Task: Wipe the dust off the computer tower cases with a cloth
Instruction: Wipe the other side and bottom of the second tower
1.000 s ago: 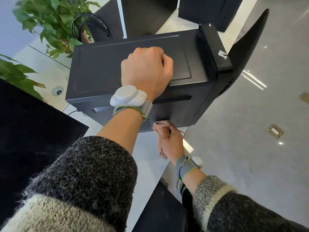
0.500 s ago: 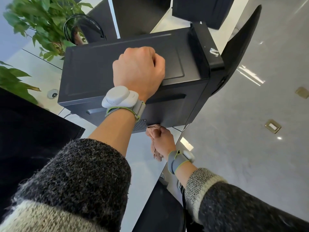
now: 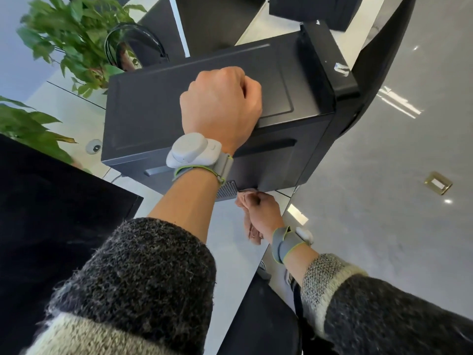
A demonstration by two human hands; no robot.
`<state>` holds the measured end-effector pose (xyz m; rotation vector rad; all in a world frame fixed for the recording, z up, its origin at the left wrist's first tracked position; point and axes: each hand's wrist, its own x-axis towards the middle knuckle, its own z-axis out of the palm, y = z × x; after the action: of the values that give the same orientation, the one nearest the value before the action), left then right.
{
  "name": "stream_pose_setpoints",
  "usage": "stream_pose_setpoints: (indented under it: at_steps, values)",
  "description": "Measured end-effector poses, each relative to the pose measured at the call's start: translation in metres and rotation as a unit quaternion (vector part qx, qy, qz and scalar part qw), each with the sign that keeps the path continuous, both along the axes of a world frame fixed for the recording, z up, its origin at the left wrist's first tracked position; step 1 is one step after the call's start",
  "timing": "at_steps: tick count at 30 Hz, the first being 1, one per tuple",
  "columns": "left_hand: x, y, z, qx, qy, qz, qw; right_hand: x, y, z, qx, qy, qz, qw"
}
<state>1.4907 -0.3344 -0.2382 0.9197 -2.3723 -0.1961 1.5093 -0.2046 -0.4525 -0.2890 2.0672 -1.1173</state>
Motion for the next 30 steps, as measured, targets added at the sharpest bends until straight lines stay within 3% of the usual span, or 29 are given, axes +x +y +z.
stream_pose_setpoints:
  at_steps: [2,6,10,13,15,21,26,30]
  values:
    - [-0.001,-0.002,-0.001,-0.007,0.002,0.01,1.0,0.002,0.002,-0.001,-0.039,0.02,0.02,0.999]
    - [0.002,0.0,0.001,-0.006,0.002,0.002,1.0,-0.013,0.006,-0.014,0.017,-0.011,0.009,1.0]
    - [0.002,-0.001,0.003,0.003,-0.011,0.002,1.0,-0.032,0.025,-0.013,0.008,-0.114,-0.188,0.975]
    - [0.004,0.0,0.006,-0.001,-0.007,-0.008,1.0,-0.043,0.019,-0.026,-0.002,-0.137,-0.252,0.958]
    - [0.004,-0.001,0.005,0.005,-0.007,-0.015,1.0,-0.035,0.003,-0.028,0.039,-0.161,-0.202,0.965]
    - [0.0,0.003,-0.002,-0.027,0.032,0.028,0.999,0.029,-0.052,-0.012,0.047,-0.228,0.009,0.972]
    - [0.003,-0.002,0.002,-0.007,0.001,0.009,1.0,0.011,-0.041,-0.035,0.06,-0.158,0.007,0.986]
    - [0.006,0.0,0.005,0.003,0.002,-0.012,1.0,0.01,-0.023,-0.003,0.007,-0.129,-0.047,0.991]
